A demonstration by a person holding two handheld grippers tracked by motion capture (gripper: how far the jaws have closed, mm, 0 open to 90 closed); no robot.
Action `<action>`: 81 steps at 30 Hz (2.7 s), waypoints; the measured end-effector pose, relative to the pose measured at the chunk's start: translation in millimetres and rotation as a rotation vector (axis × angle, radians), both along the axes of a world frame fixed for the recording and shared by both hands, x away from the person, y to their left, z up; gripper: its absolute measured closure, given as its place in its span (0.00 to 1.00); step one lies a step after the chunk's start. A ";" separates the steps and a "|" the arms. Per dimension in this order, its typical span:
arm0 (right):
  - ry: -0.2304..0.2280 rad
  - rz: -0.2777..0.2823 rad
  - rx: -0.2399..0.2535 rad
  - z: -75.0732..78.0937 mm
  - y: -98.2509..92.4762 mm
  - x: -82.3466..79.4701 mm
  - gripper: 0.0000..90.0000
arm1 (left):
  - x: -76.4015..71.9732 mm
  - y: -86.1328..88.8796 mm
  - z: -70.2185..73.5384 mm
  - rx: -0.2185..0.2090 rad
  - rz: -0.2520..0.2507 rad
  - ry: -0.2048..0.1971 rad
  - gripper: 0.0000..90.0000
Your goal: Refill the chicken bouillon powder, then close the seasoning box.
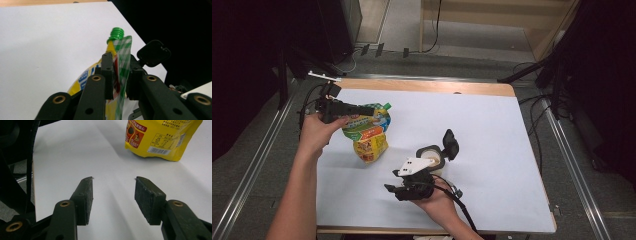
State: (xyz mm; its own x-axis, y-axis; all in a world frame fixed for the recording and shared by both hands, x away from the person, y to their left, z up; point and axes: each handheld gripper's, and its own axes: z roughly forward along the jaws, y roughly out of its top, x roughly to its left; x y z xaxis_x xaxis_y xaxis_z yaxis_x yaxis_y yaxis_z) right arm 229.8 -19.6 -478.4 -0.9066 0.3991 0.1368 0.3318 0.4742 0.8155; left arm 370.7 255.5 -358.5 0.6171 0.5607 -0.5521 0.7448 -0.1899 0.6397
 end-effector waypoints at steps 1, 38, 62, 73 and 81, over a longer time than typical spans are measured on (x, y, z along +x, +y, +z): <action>0.000 0.000 0.000 0.0 0.0 0.0 0.56 | -0.2 0.3 0.1 0.002 -0.003 0.002 0.94; 0.006 -0.005 0.014 4.0 -5.3 2.1 0.58 | -8.1 16.3 16.3 0.010 0.035 -0.025 0.70; 0.031 -0.051 0.028 40.0 -33.4 20.2 0.59 | -6.0 32.5 -12.0 0.073 0.119 -0.081 0.67; 0.050 -0.067 0.022 45.1 -44.9 29.4 0.60 | -5.6 35.6 -15.2 0.112 0.142 -0.151 0.60; 0.059 -0.085 0.030 52.6 -55.7 35.5 0.60 | -4.1 37.6 -23.3 0.091 0.163 -0.122 0.57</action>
State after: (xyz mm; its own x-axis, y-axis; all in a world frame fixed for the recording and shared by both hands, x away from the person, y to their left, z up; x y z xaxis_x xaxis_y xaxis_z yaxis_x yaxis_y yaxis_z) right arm 265.3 -75.4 -425.8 -0.8597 0.4694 0.2016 0.4174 0.4177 0.8070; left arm 366.6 293.1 -381.8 0.5735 0.7023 -0.4218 0.6886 -0.1344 0.7125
